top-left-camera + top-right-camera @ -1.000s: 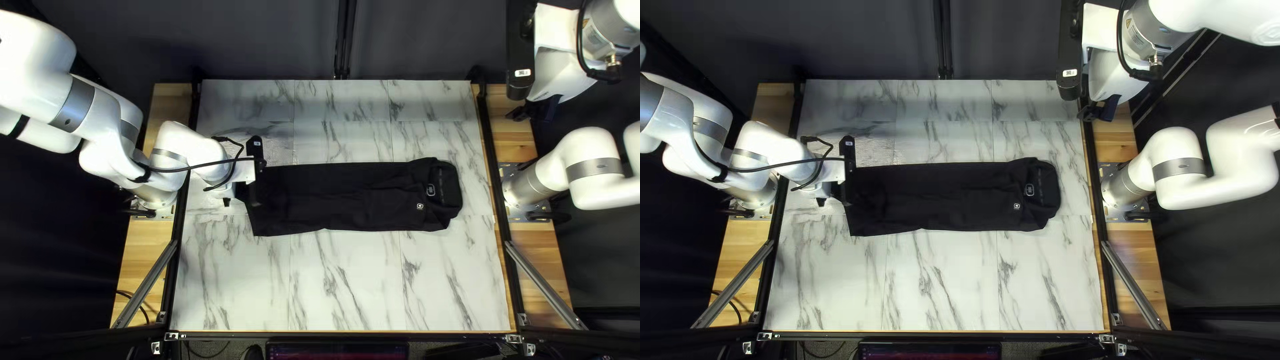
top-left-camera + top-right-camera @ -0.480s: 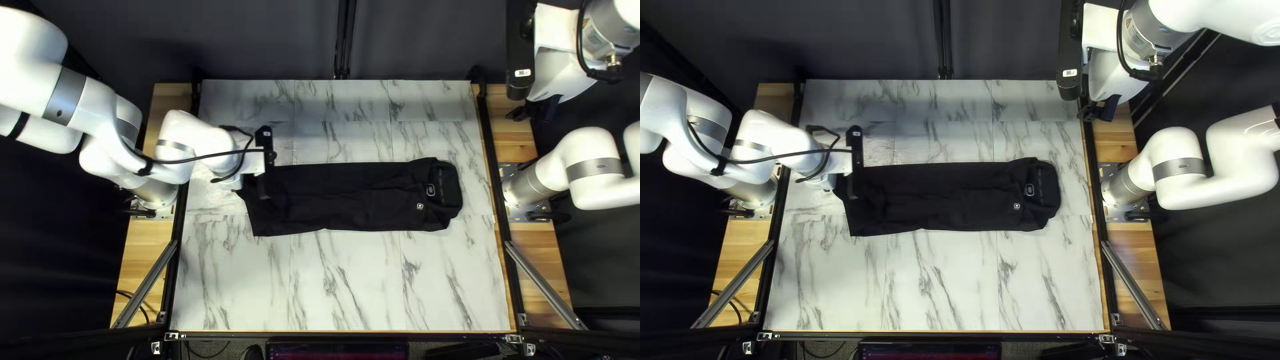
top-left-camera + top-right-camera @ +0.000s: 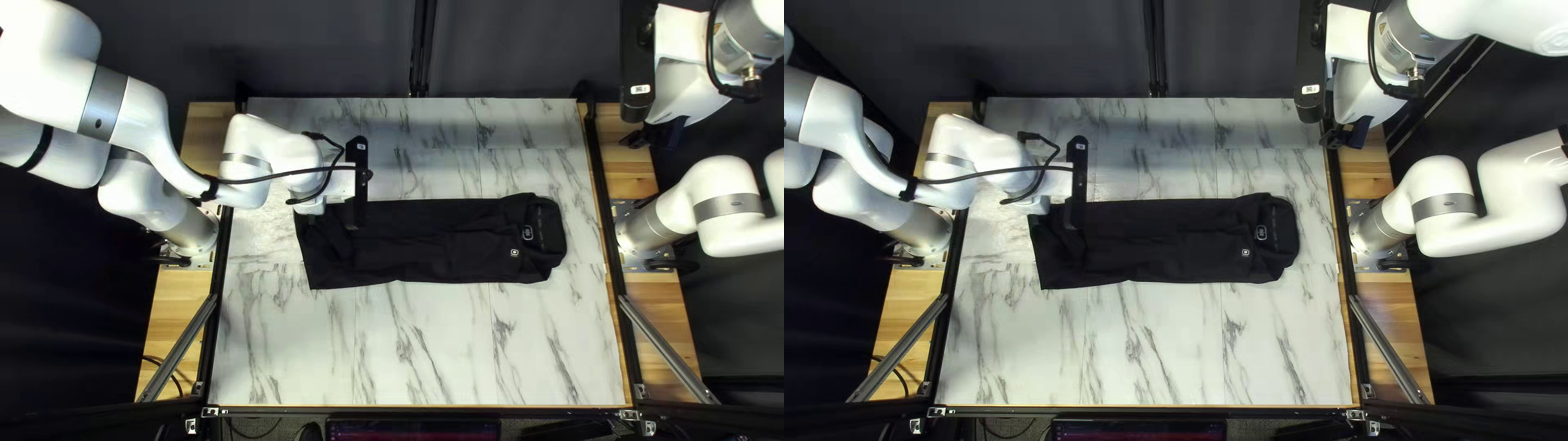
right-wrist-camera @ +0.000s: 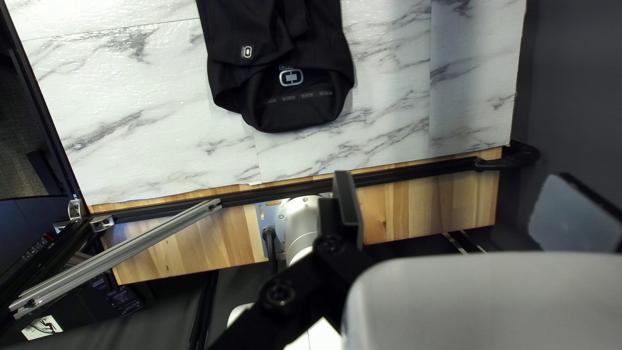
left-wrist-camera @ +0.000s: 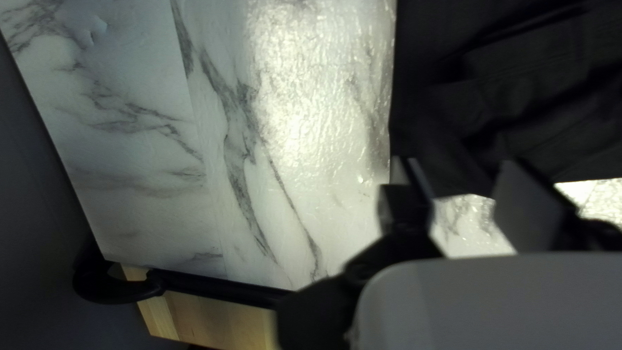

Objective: Fold t-shirt

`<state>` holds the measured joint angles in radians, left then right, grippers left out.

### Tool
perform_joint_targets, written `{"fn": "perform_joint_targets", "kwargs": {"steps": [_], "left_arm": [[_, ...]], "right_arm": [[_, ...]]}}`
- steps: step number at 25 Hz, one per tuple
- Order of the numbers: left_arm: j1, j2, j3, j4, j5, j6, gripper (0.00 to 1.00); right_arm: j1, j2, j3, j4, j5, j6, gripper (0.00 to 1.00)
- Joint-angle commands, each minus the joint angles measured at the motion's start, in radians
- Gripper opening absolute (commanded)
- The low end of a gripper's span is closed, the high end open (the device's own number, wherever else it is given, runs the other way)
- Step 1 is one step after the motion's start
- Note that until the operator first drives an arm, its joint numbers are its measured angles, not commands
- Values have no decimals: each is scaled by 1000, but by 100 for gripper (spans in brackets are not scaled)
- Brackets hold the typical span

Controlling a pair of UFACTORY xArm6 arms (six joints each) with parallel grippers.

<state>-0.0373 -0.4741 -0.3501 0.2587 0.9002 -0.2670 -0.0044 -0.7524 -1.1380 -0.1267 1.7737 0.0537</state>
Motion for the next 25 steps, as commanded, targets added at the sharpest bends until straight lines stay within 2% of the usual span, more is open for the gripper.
{"fn": "perform_joint_targets", "kwargs": {"steps": [1, 5, 9, 14, 19, 25], "left_arm": [[-110, -67, 98, -4, -20, -155, 100], [-209, 5, 51, -7, -39, -228, 100], [-256, 85, 0, -9, -67, -207, 100], [-221, 160, -1, -2, -106, -129, 100], [-155, 209, -17, 17, -95, -43, 100], [-63, 285, -59, 77, -105, -24, 100]], "right_arm": [[0, 0, 0, 0, 0, 0, 100], [0, 0, 0, 0, 0, 0, 100], [0, 0, 0, 0, 0, 0, 100], [0, 0, 0, 0, 0, 0, 100], [0, 0, 0, 0, 0, 0, 100], [0, 0, 0, 0, 0, 0, 100]]}}
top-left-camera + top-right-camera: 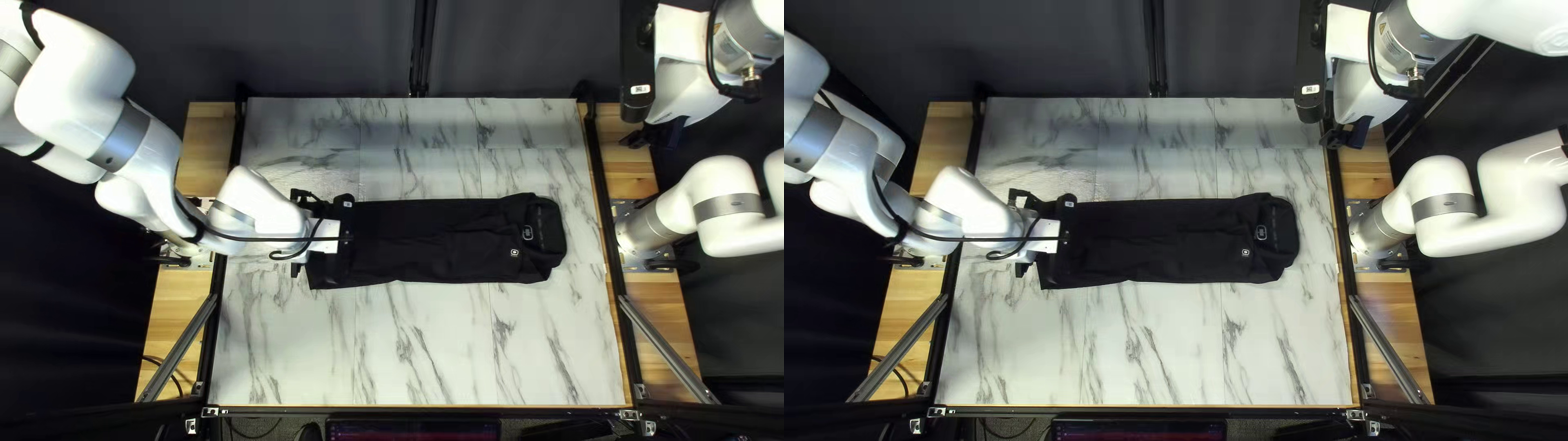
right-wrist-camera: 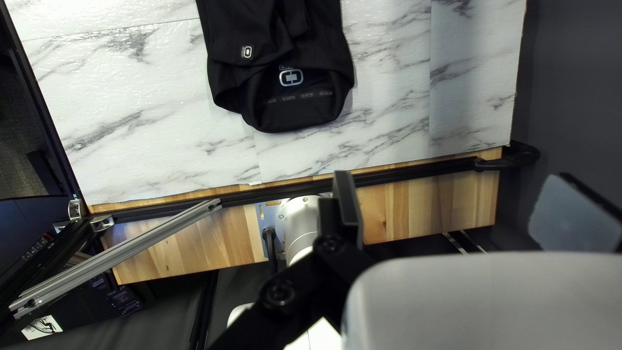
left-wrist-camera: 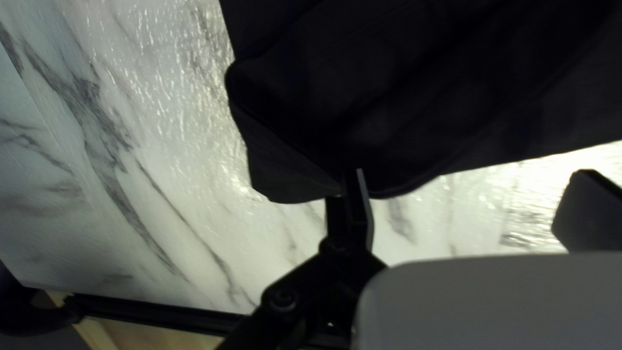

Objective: Fold t-shirt

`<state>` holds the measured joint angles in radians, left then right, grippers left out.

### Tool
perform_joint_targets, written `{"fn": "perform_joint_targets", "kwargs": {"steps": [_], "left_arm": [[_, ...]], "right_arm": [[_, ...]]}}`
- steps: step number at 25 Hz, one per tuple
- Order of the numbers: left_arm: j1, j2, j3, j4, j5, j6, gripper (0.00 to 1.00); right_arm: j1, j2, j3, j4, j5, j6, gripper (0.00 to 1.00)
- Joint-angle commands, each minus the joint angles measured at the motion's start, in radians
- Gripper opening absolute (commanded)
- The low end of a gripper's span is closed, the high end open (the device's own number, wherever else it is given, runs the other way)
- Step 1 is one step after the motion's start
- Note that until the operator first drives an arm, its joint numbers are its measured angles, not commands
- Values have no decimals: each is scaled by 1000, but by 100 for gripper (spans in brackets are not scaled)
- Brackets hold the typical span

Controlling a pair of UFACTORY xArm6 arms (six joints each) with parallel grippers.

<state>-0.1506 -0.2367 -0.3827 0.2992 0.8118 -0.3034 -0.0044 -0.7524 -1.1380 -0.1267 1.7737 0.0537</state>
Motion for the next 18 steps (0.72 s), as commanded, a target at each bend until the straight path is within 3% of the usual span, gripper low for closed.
{"fn": "perform_joint_targets", "kwargs": {"steps": [1, 9, 15, 18], "left_arm": [[60, 61, -36, 43, -22, 18, 100], [56, 12, -86, 62, 37, 33, 100], [30, -106, 8, 42, 93, 28, 100], [46, -115, 31, 37, 116, 25, 100]], "right_arm": [[0, 0, 0, 0, 0, 0, 100], [0, 0, 0, 0, 0, 0, 100], [0, 0, 0, 0, 0, 0, 100], [0, 0, 0, 0, 0, 0, 100]]}}
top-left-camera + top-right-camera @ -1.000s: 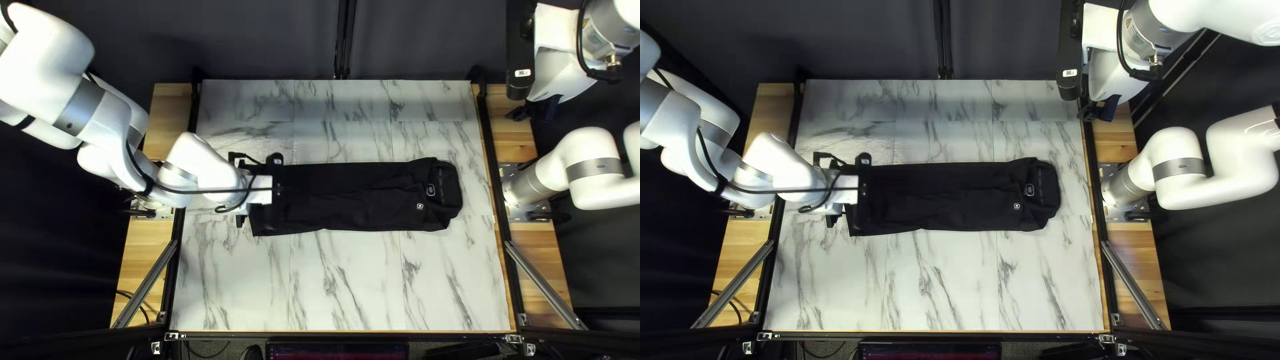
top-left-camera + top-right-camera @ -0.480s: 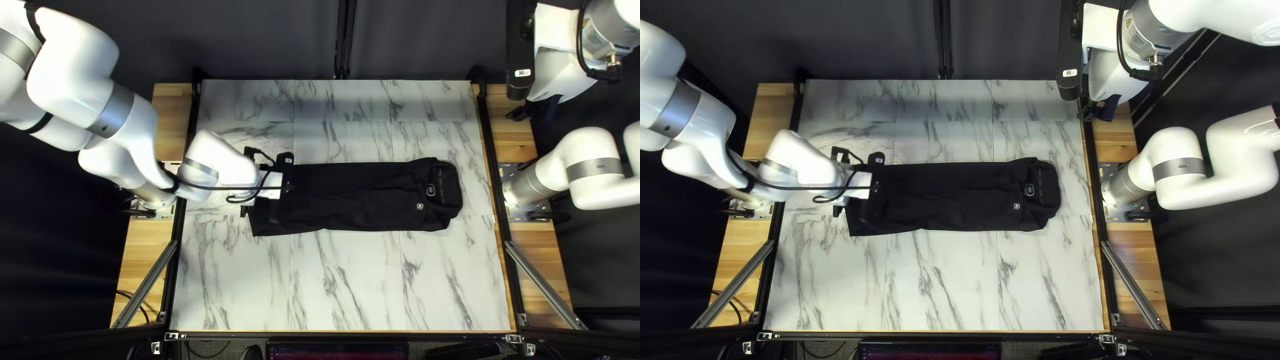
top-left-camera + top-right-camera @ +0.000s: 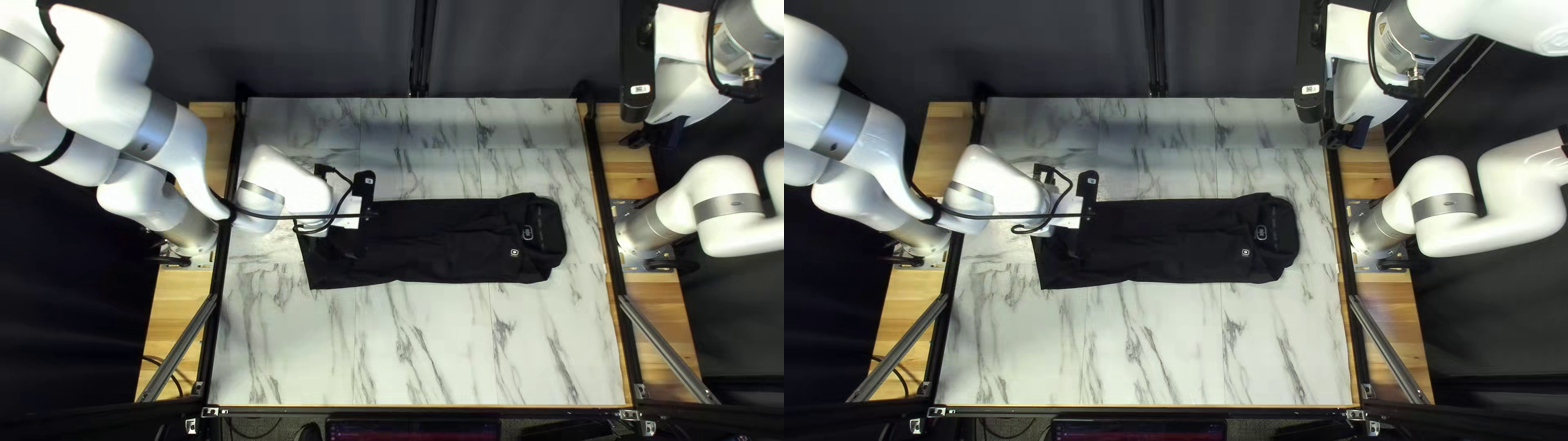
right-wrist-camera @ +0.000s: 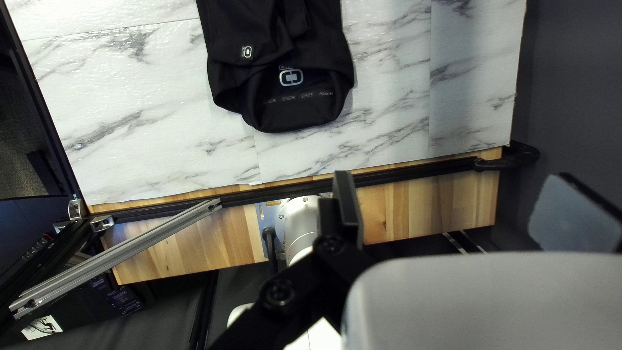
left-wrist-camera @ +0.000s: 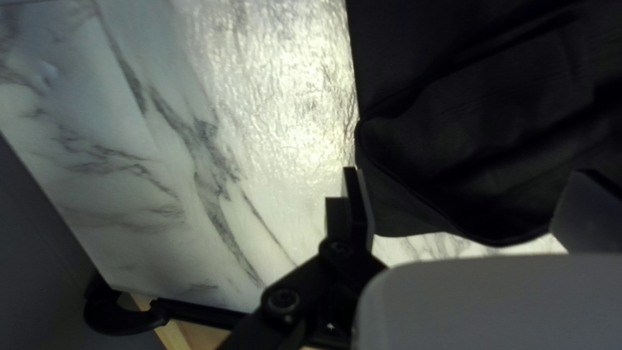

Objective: Fold t-shirt

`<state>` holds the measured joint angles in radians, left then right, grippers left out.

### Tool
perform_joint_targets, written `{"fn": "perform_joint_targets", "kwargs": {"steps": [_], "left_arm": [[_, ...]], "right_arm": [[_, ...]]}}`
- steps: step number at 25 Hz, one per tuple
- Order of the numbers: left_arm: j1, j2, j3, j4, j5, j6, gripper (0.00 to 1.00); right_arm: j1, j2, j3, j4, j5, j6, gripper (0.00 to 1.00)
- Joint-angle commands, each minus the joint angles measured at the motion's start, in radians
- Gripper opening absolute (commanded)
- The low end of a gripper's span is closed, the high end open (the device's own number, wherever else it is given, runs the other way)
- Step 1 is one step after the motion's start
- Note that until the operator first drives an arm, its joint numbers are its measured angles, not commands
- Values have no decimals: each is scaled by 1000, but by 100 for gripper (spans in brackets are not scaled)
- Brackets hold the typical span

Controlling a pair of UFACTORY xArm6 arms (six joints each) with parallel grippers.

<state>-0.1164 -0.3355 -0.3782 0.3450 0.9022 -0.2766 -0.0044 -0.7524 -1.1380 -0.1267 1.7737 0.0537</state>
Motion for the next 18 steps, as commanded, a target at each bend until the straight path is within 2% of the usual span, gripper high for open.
{"fn": "perform_joint_targets", "kwargs": {"steps": [1, 7, 13, 18], "left_arm": [[23, -18, 38, -9, 31, -4, 100], [54, 33, 61, -10, 0, -29, 100], [48, 123, 7, -17, -48, -47, 100], [39, 114, -34, -19, -55, -30, 100]], "right_arm": [[0, 0, 0, 0, 0, 0, 100], [0, 0, 0, 0, 0, 0, 100], [0, 0, 0, 0, 0, 0, 100], [0, 0, 0, 0, 0, 0, 100]]}}
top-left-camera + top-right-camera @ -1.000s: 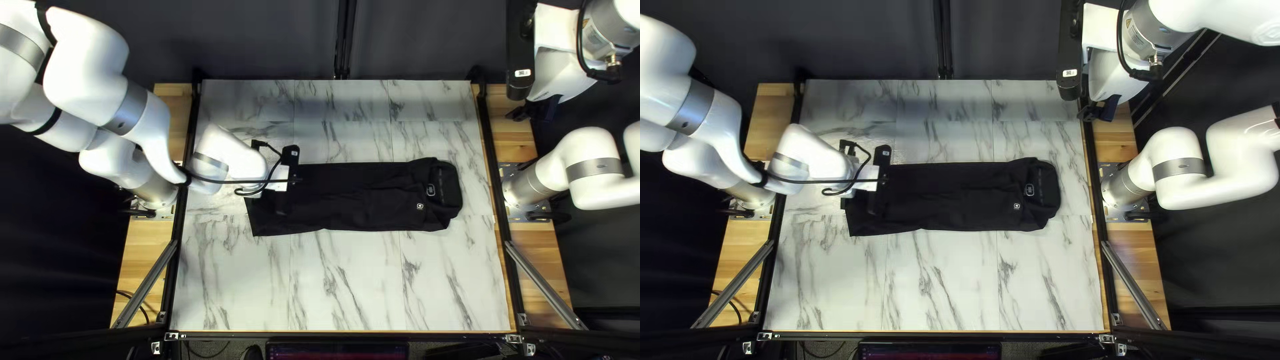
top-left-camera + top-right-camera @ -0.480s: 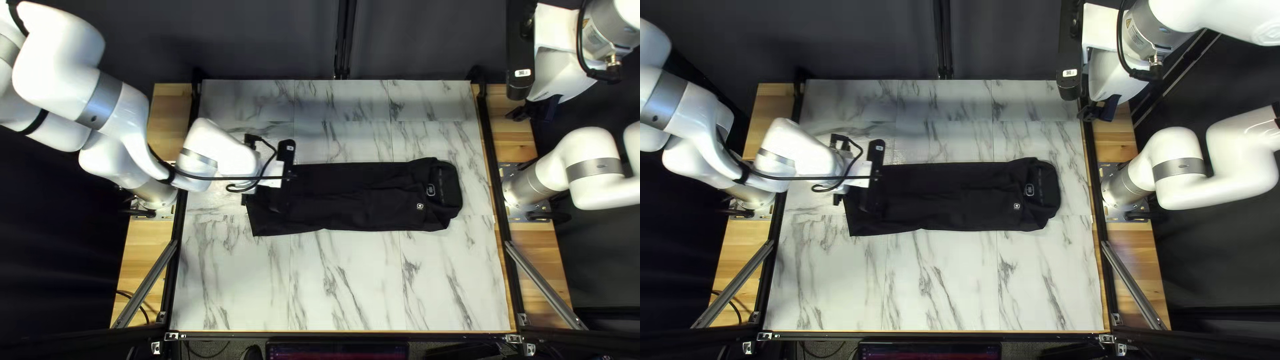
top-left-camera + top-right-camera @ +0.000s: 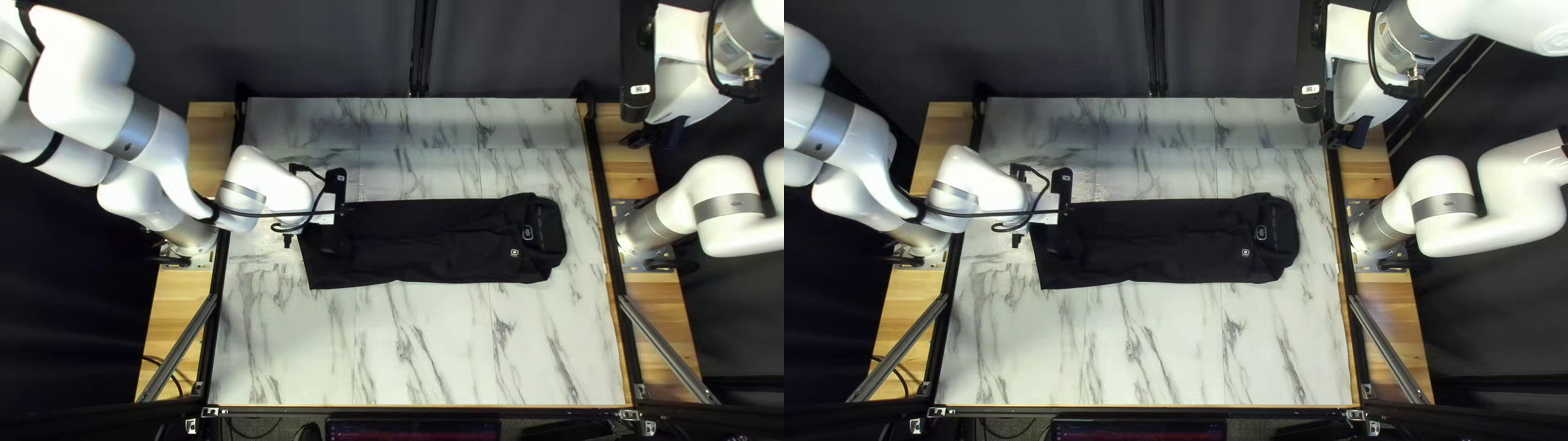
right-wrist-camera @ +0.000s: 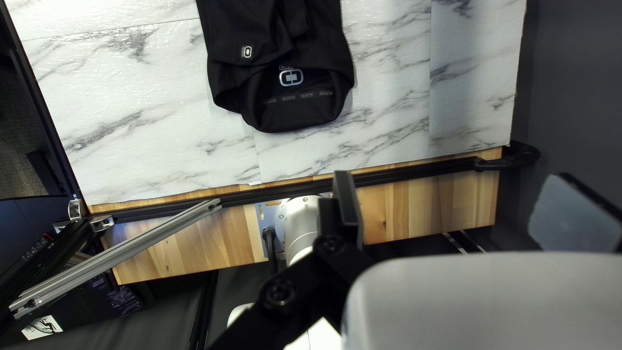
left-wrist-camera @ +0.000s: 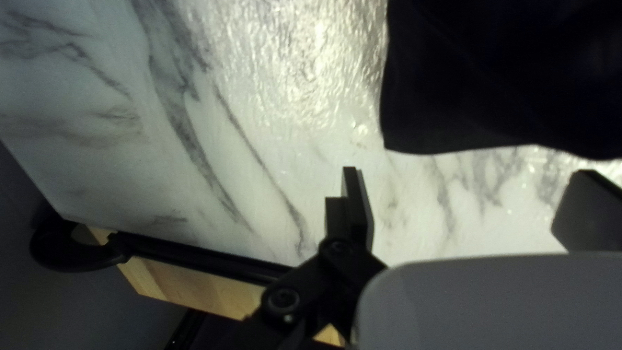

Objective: Fold t-shirt

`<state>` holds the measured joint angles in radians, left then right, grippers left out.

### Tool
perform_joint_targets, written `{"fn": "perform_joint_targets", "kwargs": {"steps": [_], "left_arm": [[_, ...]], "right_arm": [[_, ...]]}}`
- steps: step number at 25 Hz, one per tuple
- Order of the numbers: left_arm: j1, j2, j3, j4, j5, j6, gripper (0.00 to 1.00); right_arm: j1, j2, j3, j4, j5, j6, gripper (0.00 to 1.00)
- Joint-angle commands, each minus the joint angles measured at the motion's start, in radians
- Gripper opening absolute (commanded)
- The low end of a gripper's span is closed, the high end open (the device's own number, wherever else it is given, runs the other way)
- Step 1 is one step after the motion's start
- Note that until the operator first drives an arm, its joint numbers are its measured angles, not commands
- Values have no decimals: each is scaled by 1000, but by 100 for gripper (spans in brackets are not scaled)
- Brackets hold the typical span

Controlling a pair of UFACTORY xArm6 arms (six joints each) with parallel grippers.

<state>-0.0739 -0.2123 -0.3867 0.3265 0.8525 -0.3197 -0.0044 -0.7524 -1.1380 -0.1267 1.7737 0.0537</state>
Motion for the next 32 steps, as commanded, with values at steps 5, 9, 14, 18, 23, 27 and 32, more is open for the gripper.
{"fn": "perform_joint_targets", "kwargs": {"steps": [5, 9, 14, 18, 23, 27, 32], "left_arm": [[26, -73, -35, 20, -19, 38, 100], [27, -181, 4, 39, 5, 17, 100], [-2, -285, 106, 45, 63, -64, 100], [-10, -230, 120, 37, 59, -116, 100], [-7, -134, 90, 28, 8, -130, 100], [-6, -62, 58, 26, -35, -127, 100], [-6, 28, -12, 21, -75, -99, 100]], "right_arm": [[0, 0, 0, 0, 0, 0, 100], [0, 0, 0, 0, 0, 0, 100], [0, 0, 0, 0, 0, 0, 100], [0, 0, 0, 0, 0, 0, 100], [0, 0, 0, 0, 0, 0, 100], [0, 0, 0, 0, 0, 0, 100], [0, 0, 0, 0, 0, 0, 100]]}}
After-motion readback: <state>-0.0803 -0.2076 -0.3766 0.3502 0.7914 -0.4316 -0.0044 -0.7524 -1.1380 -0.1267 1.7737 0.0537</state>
